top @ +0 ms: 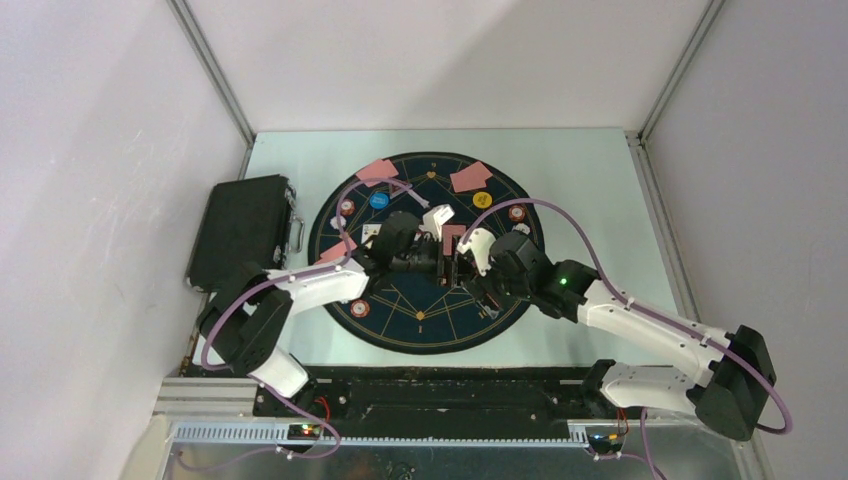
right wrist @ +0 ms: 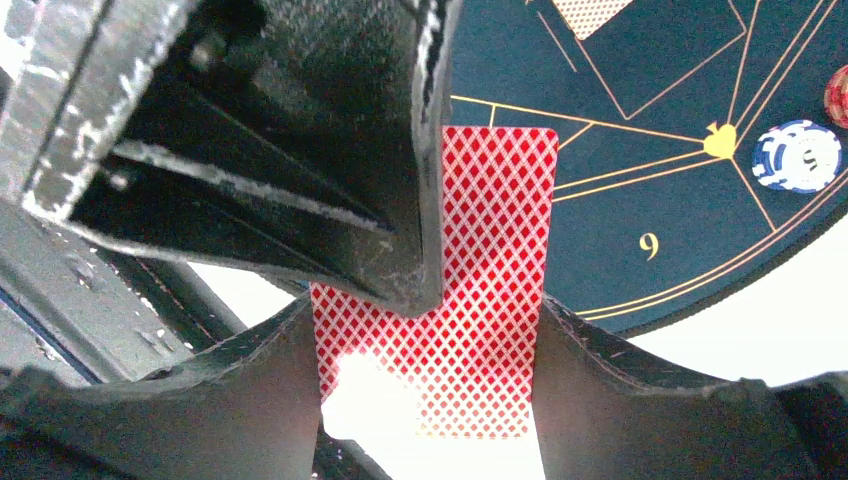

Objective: Distribute texas hold em gaming equipment

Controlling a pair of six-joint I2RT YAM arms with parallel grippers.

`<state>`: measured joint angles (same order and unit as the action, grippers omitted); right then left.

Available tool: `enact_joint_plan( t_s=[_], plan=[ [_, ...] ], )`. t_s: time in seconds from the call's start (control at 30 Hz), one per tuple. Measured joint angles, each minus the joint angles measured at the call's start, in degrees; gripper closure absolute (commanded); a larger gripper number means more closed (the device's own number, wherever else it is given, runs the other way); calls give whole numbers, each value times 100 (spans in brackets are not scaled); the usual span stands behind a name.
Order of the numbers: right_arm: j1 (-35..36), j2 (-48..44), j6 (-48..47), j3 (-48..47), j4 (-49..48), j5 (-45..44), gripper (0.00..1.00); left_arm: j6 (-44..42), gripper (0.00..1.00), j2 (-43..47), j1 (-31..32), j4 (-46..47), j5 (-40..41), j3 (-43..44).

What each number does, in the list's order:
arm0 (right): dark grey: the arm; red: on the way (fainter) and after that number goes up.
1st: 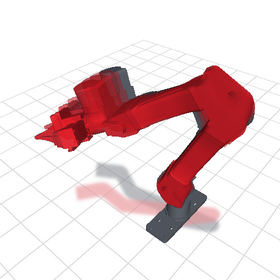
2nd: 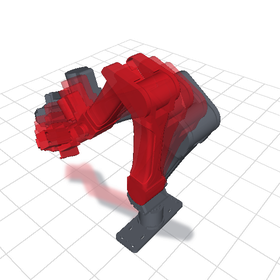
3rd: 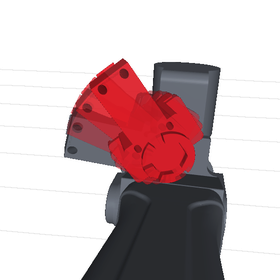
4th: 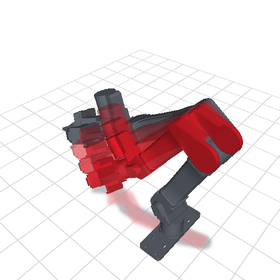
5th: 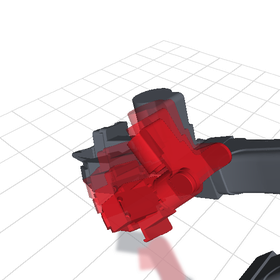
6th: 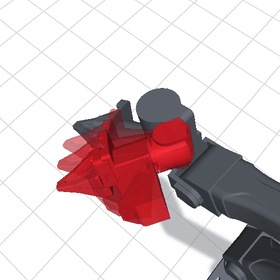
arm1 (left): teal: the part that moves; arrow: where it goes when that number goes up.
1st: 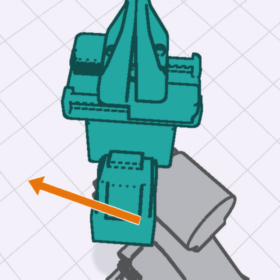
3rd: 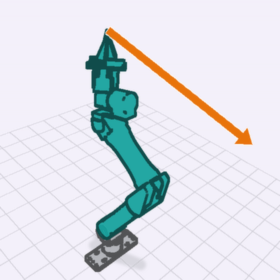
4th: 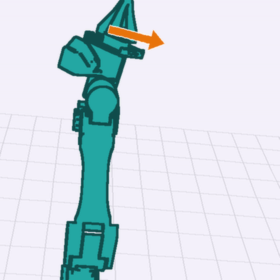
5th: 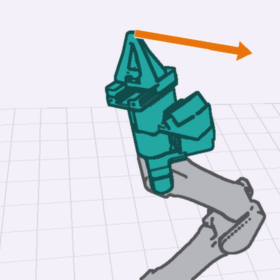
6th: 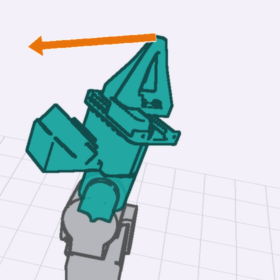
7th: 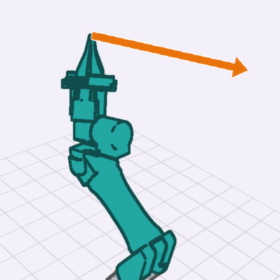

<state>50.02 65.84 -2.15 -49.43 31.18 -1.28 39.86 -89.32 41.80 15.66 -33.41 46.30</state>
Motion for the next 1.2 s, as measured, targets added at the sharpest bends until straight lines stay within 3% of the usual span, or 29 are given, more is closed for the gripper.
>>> enact_joint_plan(
  t_s=[0.7,0.77,0.9,1.03,1.2],
  plan=[
    [4,-72,0,0,-24,13,100,-111,46,778,-146,-354,144,-87],
    [4,-70,0,0,-24,11,100,-133,52,828,-149,-382,175,-87],
    [2,-52,0,0,-22,7,100,-144,80,844,-149,-472,179,-87],
    [-28,2,4,0,0,9,100,-138,98,870,-142,-472,160,-85],
    [-74,24,22,0,-44,46,100,-195,100,1062,-142,-671,310,-85]
  ],
)
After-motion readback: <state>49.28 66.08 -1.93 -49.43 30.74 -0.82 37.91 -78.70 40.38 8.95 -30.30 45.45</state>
